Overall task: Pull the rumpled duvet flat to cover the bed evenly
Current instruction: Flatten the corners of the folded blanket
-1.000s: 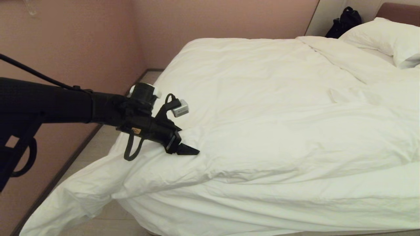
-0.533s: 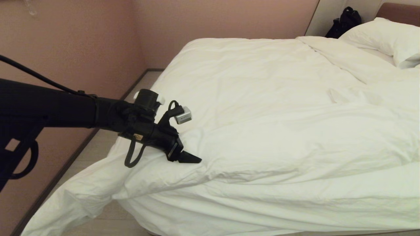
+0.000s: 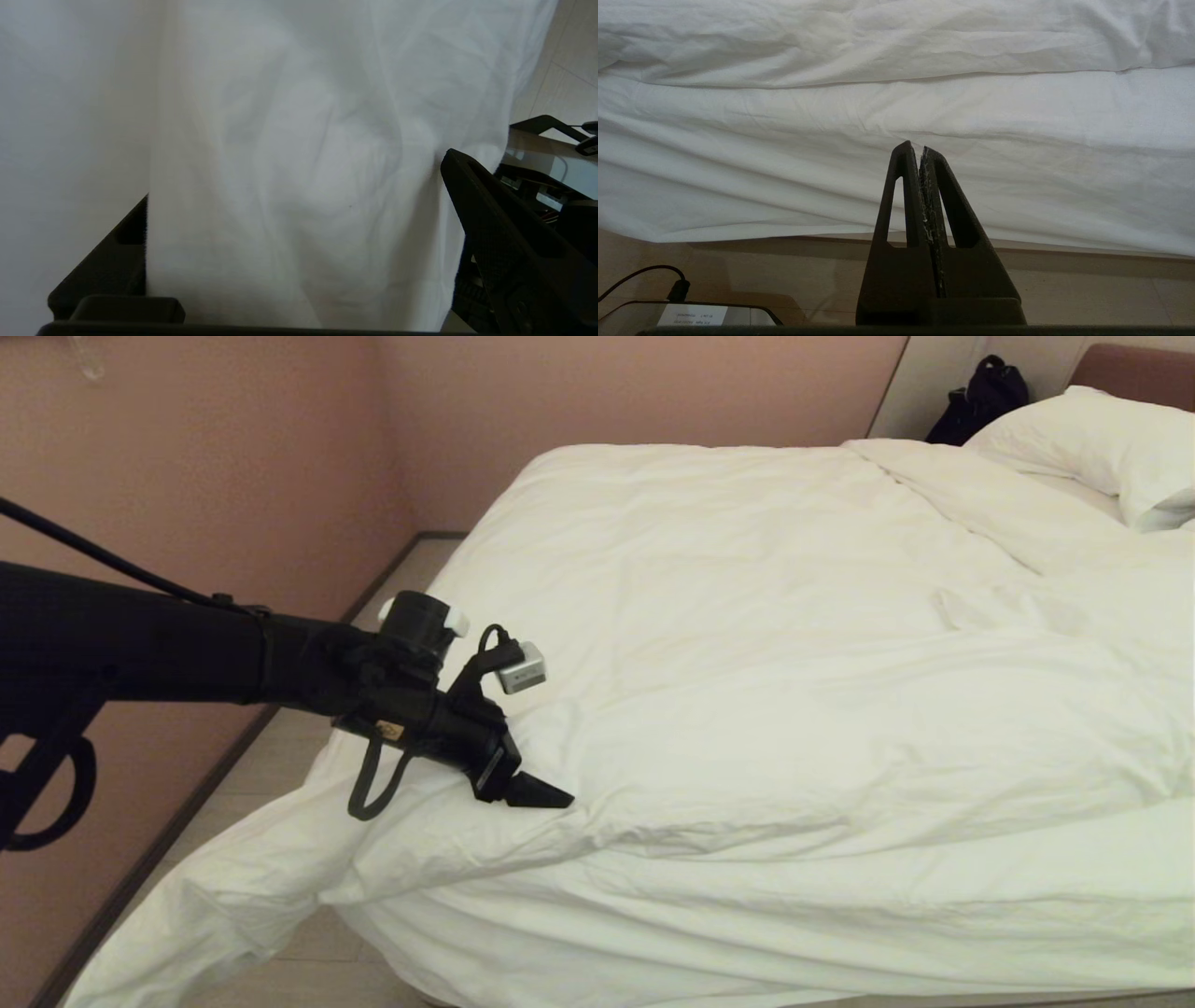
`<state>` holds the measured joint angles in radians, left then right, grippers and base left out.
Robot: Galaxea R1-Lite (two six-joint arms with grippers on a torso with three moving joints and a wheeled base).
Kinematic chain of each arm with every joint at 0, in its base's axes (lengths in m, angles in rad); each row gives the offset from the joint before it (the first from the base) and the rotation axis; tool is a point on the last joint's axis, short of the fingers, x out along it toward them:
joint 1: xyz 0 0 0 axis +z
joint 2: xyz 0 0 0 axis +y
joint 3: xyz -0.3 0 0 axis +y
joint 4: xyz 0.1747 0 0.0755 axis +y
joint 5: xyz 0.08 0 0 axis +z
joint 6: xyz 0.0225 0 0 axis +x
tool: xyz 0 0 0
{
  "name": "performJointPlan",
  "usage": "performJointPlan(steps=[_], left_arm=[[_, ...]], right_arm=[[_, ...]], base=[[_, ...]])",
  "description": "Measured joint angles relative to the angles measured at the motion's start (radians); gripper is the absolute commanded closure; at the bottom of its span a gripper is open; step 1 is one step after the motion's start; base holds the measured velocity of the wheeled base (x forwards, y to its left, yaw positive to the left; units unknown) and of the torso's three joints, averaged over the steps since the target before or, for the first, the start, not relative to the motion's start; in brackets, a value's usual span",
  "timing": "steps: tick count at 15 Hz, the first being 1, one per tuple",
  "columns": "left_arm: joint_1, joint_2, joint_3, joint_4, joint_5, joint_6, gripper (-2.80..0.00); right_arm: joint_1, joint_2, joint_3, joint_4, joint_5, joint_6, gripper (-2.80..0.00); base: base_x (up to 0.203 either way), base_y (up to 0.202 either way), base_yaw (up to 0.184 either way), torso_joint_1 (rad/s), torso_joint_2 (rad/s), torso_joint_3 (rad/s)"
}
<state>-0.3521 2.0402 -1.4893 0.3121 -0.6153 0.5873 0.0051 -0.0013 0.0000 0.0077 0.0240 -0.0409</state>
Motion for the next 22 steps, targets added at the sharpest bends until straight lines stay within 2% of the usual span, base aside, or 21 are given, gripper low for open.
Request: performJointPlan(steps=[3, 4, 5, 16, 22], left_arm=[[-0.002, -0.004, 0.009, -0.001, 0.000, 0.000, -2.80], [-0.002, -0.006, 0.010, -0.001, 0.000, 0.000, -2.36], [-0.002, -0.007, 0.013, -0.002, 0.000, 0.000, 0.00], [-0.004, -0.014, 0.015, -0.002, -0.004, -0.001, 0.00], [-0.007, -0.057, 0.059, -0.003, -0.003, -0.001, 0.00]], right_arm=[[0.000, 0.000, 0.000, 0.000, 0.000, 0.000, 0.00], [0.000, 0.000, 0.000, 0.000, 0.000, 0.001, 0.00], [0.000, 0.000, 0.000, 0.000, 0.000, 0.000, 0.00], [0.000, 0.000, 0.000, 0.000, 0.000, 0.000, 0.00], [0.000, 0.000, 0.000, 0.000, 0.000, 0.000, 0.00]], base=[[0.000, 0.000, 0.000, 0.000, 0.00, 0.000], [0.000, 0.000, 0.000, 0.000, 0.00, 0.000], [0.000, 0.000, 0.000, 0.000, 0.00, 0.000], [0.000, 0.000, 0.000, 0.000, 0.00, 0.000], [0.000, 0.000, 0.000, 0.000, 0.00, 0.000]])
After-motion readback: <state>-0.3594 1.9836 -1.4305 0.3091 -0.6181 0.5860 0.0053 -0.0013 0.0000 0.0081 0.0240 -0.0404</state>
